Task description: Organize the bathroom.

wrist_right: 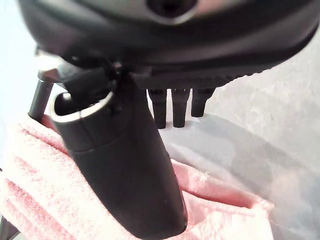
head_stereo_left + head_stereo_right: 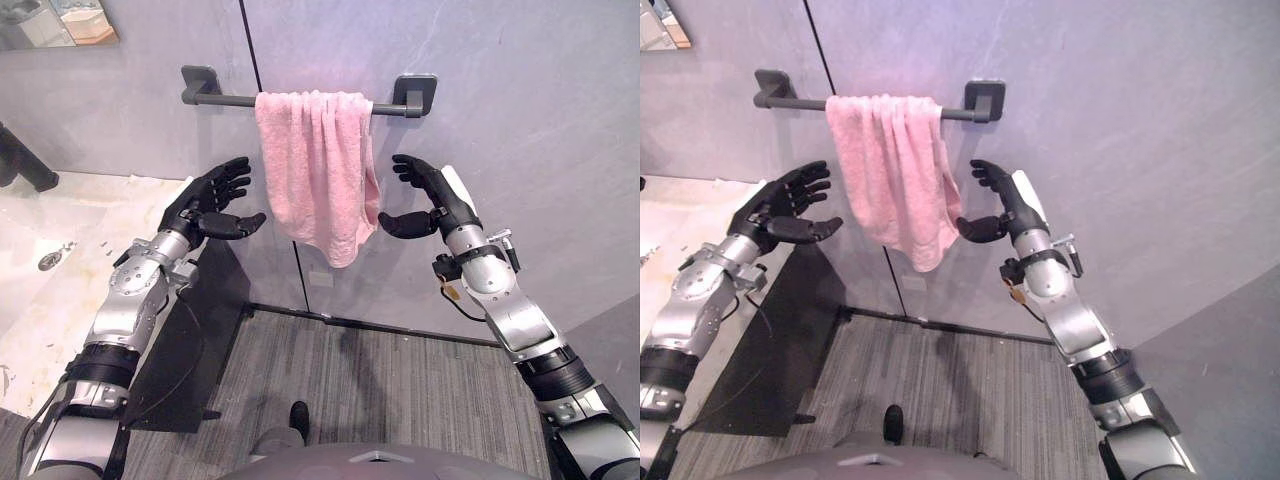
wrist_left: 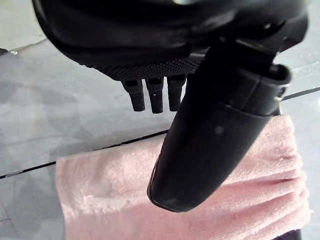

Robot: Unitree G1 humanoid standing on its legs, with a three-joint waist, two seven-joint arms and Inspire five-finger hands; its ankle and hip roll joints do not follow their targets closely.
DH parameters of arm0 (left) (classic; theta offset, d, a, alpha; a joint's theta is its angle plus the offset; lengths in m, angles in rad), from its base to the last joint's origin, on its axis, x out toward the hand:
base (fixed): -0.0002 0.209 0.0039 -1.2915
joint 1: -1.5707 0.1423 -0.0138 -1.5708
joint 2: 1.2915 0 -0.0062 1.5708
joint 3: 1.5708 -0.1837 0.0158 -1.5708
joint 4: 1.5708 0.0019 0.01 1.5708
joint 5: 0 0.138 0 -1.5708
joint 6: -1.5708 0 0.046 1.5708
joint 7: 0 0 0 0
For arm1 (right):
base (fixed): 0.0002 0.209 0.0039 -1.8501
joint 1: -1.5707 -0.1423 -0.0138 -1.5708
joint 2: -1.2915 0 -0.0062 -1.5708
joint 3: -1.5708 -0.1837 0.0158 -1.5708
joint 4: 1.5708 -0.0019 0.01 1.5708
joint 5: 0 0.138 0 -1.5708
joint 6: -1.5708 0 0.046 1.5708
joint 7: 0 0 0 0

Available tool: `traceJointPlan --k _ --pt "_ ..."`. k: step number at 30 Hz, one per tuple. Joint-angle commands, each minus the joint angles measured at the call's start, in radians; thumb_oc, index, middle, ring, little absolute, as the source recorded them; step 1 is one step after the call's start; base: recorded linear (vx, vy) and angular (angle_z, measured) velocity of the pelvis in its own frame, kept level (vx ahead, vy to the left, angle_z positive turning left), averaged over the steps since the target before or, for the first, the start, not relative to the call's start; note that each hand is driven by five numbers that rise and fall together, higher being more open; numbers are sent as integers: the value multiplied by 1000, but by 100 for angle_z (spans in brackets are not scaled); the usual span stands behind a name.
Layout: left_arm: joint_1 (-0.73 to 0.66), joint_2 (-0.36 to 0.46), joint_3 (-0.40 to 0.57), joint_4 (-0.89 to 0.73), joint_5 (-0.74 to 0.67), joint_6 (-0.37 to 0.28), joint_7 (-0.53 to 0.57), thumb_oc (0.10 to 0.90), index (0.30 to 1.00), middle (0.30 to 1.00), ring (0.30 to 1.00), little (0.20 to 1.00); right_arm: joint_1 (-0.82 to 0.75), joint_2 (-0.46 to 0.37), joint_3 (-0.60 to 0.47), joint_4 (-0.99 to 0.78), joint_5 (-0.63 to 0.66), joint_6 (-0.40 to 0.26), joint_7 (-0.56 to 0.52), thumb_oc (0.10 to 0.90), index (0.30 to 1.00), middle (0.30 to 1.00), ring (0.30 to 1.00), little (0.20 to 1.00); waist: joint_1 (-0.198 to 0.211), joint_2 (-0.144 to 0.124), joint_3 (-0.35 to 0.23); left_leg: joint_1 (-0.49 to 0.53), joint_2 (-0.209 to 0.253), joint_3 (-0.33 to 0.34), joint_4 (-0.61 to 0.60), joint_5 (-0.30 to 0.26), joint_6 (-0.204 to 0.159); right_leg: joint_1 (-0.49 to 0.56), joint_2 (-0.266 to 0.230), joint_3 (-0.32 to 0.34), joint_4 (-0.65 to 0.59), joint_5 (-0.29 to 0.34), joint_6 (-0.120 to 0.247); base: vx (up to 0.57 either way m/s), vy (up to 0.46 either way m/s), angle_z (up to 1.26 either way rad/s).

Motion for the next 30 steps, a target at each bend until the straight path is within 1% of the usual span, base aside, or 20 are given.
traceJointPlan --k 1,2,3,4,5,6,7,9,10,11,12,14,17,18,19,20,23,24,28,30 --pt "-151 10 27 43 -48 -79 5 800 900 900 900 900 -138 9 22 -53 73 -22 -4 800 900 900 900 900 11 -32 -105 -12 59 44 53 -96 -69 -20 5 34 18 -58 8 0 0 0" --pt "-154 9 24 49 -47 -81 3 800 900 900 900 900 -142 14 24 -48 80 -18 -5 800 900 900 900 900 11 -32 -105 -11 59 44 54 -96 -70 -21 5 33 18 -58 8 38 9 -1" --pt "-176 -5 1 73 -32 -90 8 800 900 900 900 900 -163 52 40 -7 142 4 -17 800 900 900 900 900 13 -35 -106 -7 60 44 53 -98 -72 -20 5 26 19 -58 7 38 9 -1" --pt "-176 -5 1 73 -32 -90 8 800 900 900 900 900 -163 52 40 -7 142 4 -17 800 900 900 900 900 13 -35 -106 -7 60 44 53 -98 -72 -20 5 26 19 -58 7 50 13 1" --pt "-185 -9 -4 84 -27 -91 6 800 900 900 900 900 -182 70 46 31 176 -7 -21 800 900 900 900 900 16 -36 -108 -4 59 42 50 -97 -72 -19 5 25 16 -57 5 0 0 0" --pt "-189 -13 -11 85 -20 -89 12 800 900 900 900 900 -193 87 50 47 192 9 -28 800 900 900 900 900 19 -36 -108 -2 59 41 49 -97 -72 -18 5 21 17 -58 5 37 11 -2" --pt "-194 -16 -17 89 -13 -87 16 800 900 900 900 900 -203 102 53 61 242 22 -29 800 900 900 900 900 21 -37 -108 0 60 40 48 -97 -73 -18 5 20 18 -57 4 0 0 0" --pt "-199 -19 -21 91 -5 -83 21 800 900 900 900 900 -212 122 57 81 257 37 -37 800 900 900 900 900 23 -38 -108 1 59 38 48 -97 -73 -17 6 18 18 -58 3 11 0 2" --pt "-203 -20 -23 97 2 -83 21 800 900 900 900 900 -216 138 61 102 336 52 -35 800 900 900 900 900 26 -39 -109 2 59 37 47 -96 -73 -17 6 15 17 -57 2 26 -1 4" --pt "-205 -21 -26 101 14 -83 22 800 900 900 900 900 -217 151 62 111 380 78 -36 800 900 900 900 900 27 -40 -110 3 58 35 46 -96 -74 -16 6 14 17 -58 2 44 -4 2" --pt "-214 -15 -32 109 25 -77 22 800 900 900 900 900 -225 186 74 158 471 97 -43 800 900 900 900 900 34 -42 -113 3 57 31 45 -94 -74 -13 7 8 14 -56 1 34 -4 2" --pt "-225 -12 -37 121 31 -77 19 800 900 900 900 900 -231 210 79 191 505 105 -52 800 900 900 900 900 39 -43 -115 3 56 27 45 -94 -75 -11 7 4 12 -55 -1 18 -2 1" --pt "-228 -11 -40 125 34 -76 20 800 900 900 900 900 -234 218 80 204 516 103 -54 800 900 900 900 900 40 -44 -116 2 56 25 45 -94 -75 -11 7 3 10 -54 -1 15 -2 9" --pt "-242 -11 -51 134 44 -71 21 800 900 900 900 900 -251 254 79 251 554 109 -66 800 900 900 900 900 47 -45 -116 2 55 20 45 -93 -75 -8 9 -2 7 -54 -3 30 -7 9" --pt "-251 -11 -62 136 56 -68 19 800 900 900 900 900 -264 275 83 272 544 108 -77 800 900 900 900 900 51 -46 -117 3 54 17 44 -93 -76 -6 10 -6 6 -53 -4 35 -8 13" --pt "-254 -11 -66 137 58 -68 17 800 900 900 900 900 -270 279 85 276 541 109 -81 800 900 900 900 900 53 -46 -117 3 54 16 44 -92 -76 -6 10 -7 6 -53 -4 35 -3 15" --pt "-259 -9 -75 136 65 -65 12 800 900 900 900 900 -292 286 90 281 535 108 -96 800 900 900 900 900 57 -47 -116 3 53 14 43 -91 -77 -3 11 -10 4 -52 -5 25 0 10" --pt "-263 -9 -77 140 62 -58 4 800 900 900 900 900 -303 286 90 278 507 113 -102 800 900 900 900 900 58 -47 -116 3 52 12 42 -91 -76 -3 11 -9 3 -52 -6 28 1 7" --pt "-252 -13 -74 133 63 -45 -2 800 900 900 900 900 -307 278 87 274 468 113 -111 800 900 900 900 900 56 -45 -116 3 51 13 42 -91 -75 -4 10 -7 2 -52 -6 6 0 1" --pt "-242 -12 -67 130 59 -40 -9 800 900 900 900 900 -307 265 83 262 429 118 -112 800 900 900 900 900 52 -43 -117 6 50 15 39 -92 -75 -7 10 -3 1 -51 -6 0 0 0"
